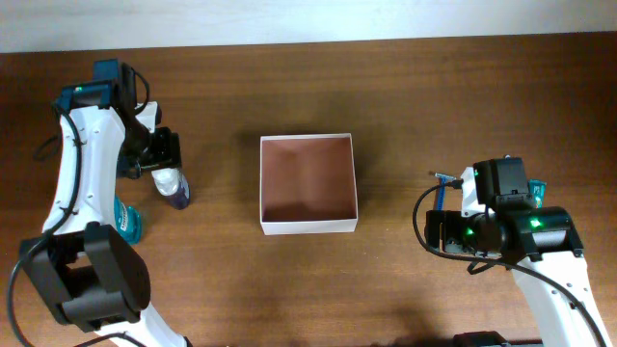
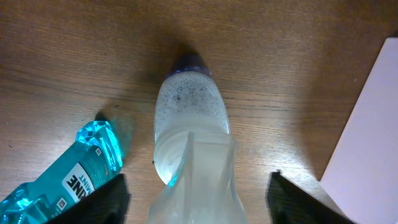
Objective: Pack container
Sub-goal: 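Lower the left gripper and close it on the spray bottle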
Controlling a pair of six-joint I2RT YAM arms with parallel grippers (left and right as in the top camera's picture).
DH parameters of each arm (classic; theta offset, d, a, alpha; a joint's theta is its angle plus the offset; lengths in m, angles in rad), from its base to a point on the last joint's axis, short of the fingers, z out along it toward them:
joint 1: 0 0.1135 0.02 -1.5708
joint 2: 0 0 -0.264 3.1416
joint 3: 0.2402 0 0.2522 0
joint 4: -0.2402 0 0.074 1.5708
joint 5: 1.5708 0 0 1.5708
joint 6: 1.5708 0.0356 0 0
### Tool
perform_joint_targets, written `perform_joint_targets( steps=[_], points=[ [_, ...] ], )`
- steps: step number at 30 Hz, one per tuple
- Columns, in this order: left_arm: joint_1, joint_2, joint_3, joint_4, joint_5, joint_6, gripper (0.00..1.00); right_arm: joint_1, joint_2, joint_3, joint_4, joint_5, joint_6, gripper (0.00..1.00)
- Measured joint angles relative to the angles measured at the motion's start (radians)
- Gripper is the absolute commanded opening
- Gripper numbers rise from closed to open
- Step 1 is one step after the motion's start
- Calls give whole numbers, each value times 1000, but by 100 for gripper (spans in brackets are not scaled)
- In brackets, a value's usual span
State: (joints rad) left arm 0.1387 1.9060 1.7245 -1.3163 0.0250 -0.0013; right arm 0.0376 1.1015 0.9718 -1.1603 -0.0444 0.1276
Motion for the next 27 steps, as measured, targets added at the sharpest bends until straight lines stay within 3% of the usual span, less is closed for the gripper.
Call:
perform_joint_targets(
  steps=[9,27],
  points=[
    [0,0,0,-7,0,0,45,0,0,0,-2,2,0,98],
    [0,0,0,7,0,1,42,0,0,0,-6,2,1,99]
  ],
)
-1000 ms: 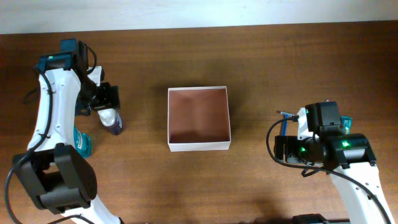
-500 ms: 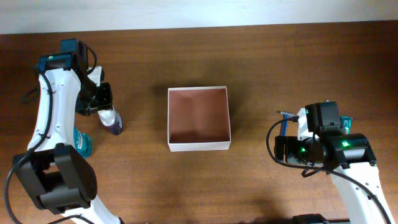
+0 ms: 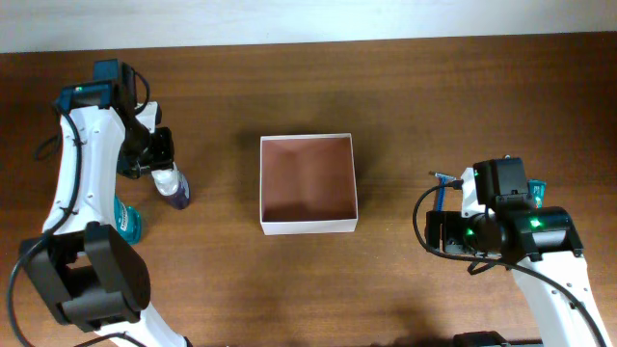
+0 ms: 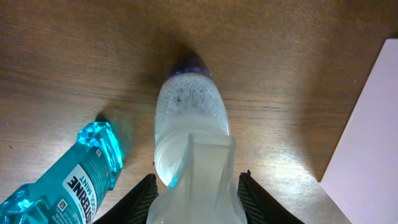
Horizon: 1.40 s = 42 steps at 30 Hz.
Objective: Pack container
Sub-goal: 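Lower the left gripper and close it on the spray bottle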
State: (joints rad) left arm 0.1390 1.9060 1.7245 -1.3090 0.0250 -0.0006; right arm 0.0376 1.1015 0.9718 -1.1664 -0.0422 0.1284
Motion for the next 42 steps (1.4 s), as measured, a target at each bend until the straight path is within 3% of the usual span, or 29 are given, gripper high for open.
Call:
perform_joint_targets(
  steps=[5,8,11,42],
  points=[
    [0,0,0,27,0,0,42,0,0,0,0,0,0,99],
    [0,0,0,27,0,-3,31,0,0,0,-1,0,0,99],
    [0,2,0,27,0,2,26,0,0,0,-1,0,0,98],
    [0,2,0,16,0,0,1,0,0,0,-2,0,0,99]
  ],
)
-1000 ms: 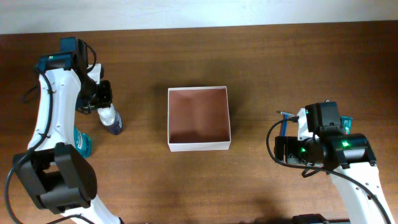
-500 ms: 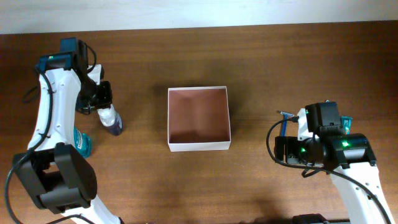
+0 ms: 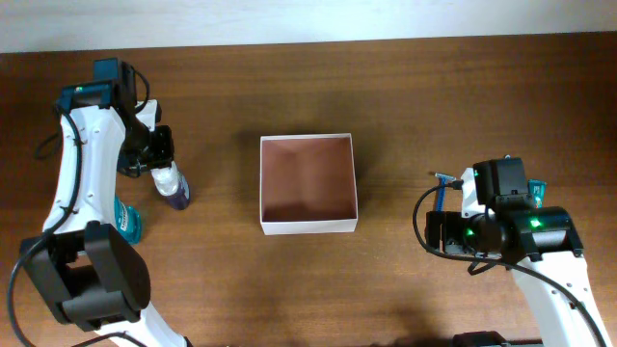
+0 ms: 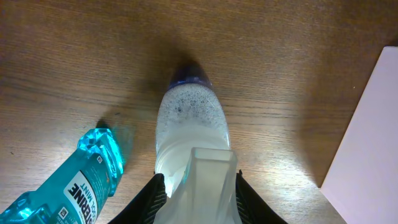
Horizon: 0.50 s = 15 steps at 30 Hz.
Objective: Pack container
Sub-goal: 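Lower the left gripper and close it on the spray bottle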
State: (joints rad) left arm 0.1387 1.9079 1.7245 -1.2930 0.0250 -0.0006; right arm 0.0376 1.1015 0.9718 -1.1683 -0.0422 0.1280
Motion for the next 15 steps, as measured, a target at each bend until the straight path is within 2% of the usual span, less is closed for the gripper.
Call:
perform_joint_targets(
  steps=[10,15],
  points=[
    [-5,0,5,0,0,0,0,0,0,0,-3,0,0,99],
    [-39,-14,64,-45,-6,0,0,0,0,0,-3,0,0,99]
  ],
)
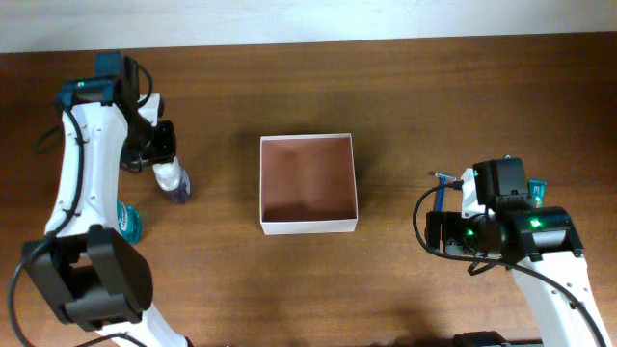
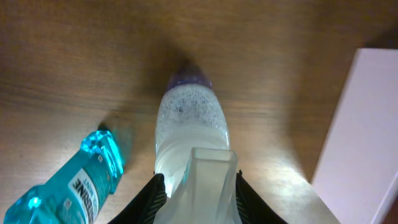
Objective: Pack container
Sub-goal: 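Lower the left gripper and close it on the spray bottle, then carry the spray bottle into the box's right side and release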
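A clear bottle of whitish liquid with a purple cap (image 2: pixel 190 127) hangs in my left gripper (image 2: pixel 196 199), which is shut on its flat end; overhead the bottle (image 1: pixel 172 182) lies left of the box. The white box with a brown floor (image 1: pixel 308 183) sits mid-table, its wall at the right edge of the left wrist view (image 2: pixel 367 124). A teal mouthwash bottle (image 2: pixel 68 183) lies on the wood beside the gripper, also seen overhead (image 1: pixel 126 221). My right gripper (image 1: pixel 443 234) is near the right side; its jaws are hidden under the arm.
A blue-handled thin tool (image 1: pixel 440 190) and a teal item (image 1: pixel 536 189) lie by the right arm. A white wall strip (image 1: pixel 308 19) runs along the table's far edge.
The left gripper, still shut on the clear bottle, has risen and shifted slightly; the table looks farther away and blurred, and more of the box wall shows. The right arm is unchanged.
The left gripper stood open around the clear bottle's flat end. Then its jaws were shut on the bottle, which still lay on the table. It kept that hold, and now the bottle is raised a little off the wood.
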Controlling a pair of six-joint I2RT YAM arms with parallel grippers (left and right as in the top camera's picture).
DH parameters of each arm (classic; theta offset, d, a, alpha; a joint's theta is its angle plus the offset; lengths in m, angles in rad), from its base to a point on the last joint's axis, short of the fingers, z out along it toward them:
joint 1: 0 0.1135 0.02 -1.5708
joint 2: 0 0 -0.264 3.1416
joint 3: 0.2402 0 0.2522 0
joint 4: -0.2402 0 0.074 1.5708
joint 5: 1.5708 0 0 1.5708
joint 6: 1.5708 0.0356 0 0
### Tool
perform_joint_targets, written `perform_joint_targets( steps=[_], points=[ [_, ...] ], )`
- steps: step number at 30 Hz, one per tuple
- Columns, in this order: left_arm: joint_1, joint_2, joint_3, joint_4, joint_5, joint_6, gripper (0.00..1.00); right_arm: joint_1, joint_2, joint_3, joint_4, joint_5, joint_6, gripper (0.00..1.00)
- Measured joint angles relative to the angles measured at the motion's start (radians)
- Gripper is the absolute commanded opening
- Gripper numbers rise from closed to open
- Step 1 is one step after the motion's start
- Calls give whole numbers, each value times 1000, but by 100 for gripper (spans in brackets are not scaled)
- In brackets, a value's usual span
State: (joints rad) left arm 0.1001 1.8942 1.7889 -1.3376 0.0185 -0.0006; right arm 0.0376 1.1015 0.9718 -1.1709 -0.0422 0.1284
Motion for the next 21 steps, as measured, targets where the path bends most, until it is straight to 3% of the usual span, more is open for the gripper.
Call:
perform_joint_targets(
  steps=[10,21],
  points=[
    [-237,-93,256,-166,6,-22,0,-1,0,0,-9,47,27,99],
    [-531,-95,318,-55,49,-129,0,-111,-3,8,-30,95,78,99]
  ],
)
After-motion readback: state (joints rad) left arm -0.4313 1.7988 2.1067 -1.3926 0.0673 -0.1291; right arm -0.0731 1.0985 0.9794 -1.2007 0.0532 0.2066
